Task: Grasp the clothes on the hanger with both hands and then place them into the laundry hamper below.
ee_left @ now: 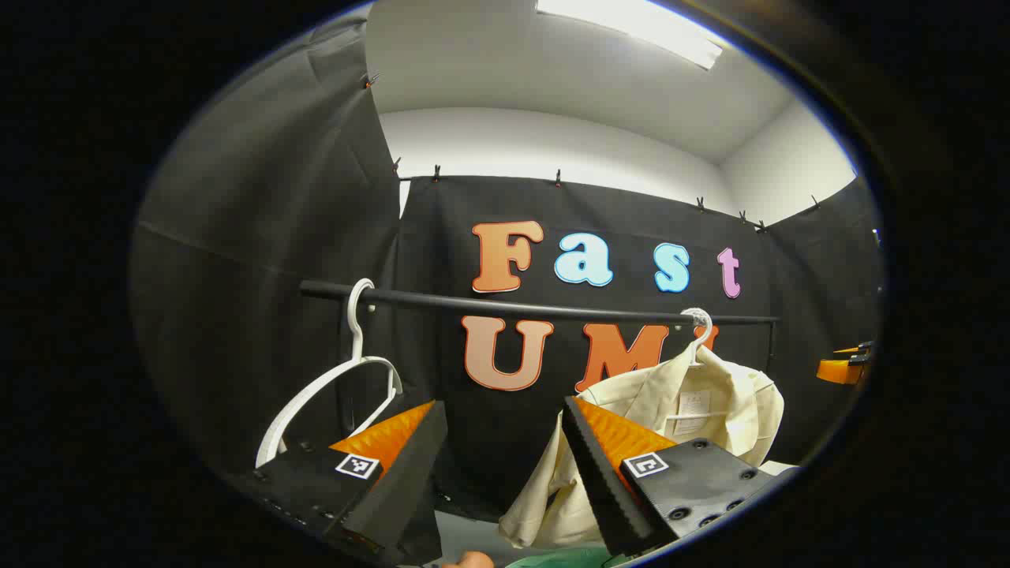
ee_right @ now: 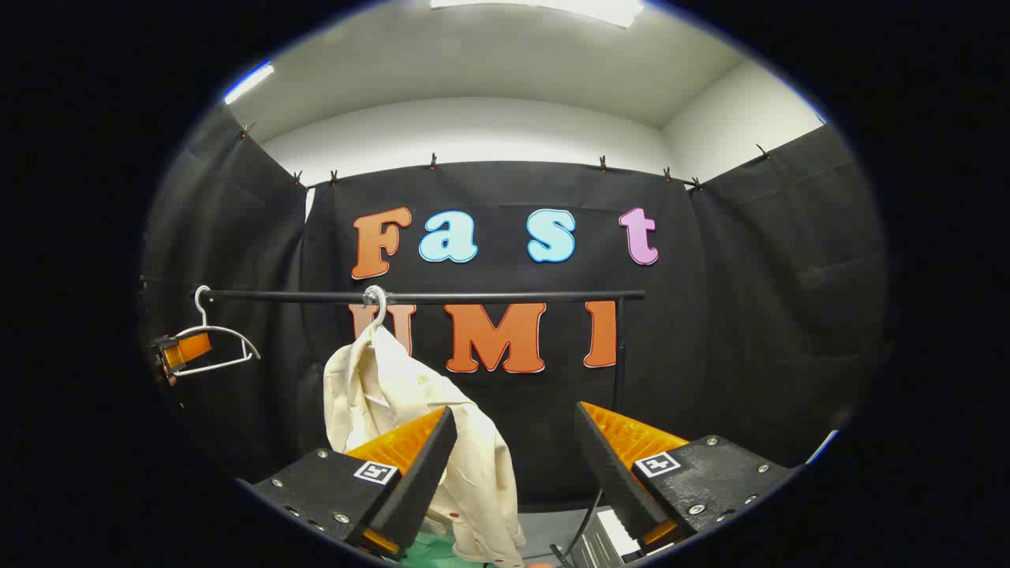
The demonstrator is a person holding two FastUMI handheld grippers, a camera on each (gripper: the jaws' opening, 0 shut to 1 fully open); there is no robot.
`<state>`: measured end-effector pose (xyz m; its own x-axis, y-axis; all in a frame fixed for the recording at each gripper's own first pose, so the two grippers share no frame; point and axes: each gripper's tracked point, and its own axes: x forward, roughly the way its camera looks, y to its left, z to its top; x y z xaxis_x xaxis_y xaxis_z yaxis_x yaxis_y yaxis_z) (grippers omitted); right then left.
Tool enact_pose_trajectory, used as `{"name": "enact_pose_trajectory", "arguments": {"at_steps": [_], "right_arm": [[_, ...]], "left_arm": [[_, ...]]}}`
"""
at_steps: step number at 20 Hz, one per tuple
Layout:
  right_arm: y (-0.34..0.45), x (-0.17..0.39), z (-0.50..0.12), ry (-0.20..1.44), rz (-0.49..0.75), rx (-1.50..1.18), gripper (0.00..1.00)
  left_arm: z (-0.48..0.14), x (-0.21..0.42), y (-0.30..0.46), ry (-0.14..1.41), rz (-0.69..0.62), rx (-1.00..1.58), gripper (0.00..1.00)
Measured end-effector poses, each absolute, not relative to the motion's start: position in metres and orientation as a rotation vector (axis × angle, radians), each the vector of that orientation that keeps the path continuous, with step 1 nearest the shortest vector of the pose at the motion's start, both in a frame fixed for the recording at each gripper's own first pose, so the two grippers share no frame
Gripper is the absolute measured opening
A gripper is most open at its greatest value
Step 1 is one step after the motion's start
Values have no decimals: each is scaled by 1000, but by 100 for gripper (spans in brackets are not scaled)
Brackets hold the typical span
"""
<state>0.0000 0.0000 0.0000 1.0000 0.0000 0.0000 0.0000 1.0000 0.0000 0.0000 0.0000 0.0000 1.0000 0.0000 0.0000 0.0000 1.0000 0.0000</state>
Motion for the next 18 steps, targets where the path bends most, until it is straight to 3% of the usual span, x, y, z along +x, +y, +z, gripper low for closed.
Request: {"name": "enact_pose_trajectory", "arguments": {"at_steps": [4, 10, 13, 18], "right_arm": [[7, 1, -8, 18, 35, 29, 94], [27, 9, -30, 37, 79, 57, 94], [38, 10, -55, 85, 121, 87, 94], [39, 10, -75, 99, 130, 87, 94]], "left_arm": [[-10, 13, -4, 10, 4, 12, 93], [-33, 18, -37, 45, -88, 29, 100], [-40, 14, -47, 54, -114, 6, 96], [-48, 4, -65, 23, -146, 19, 100]]}}
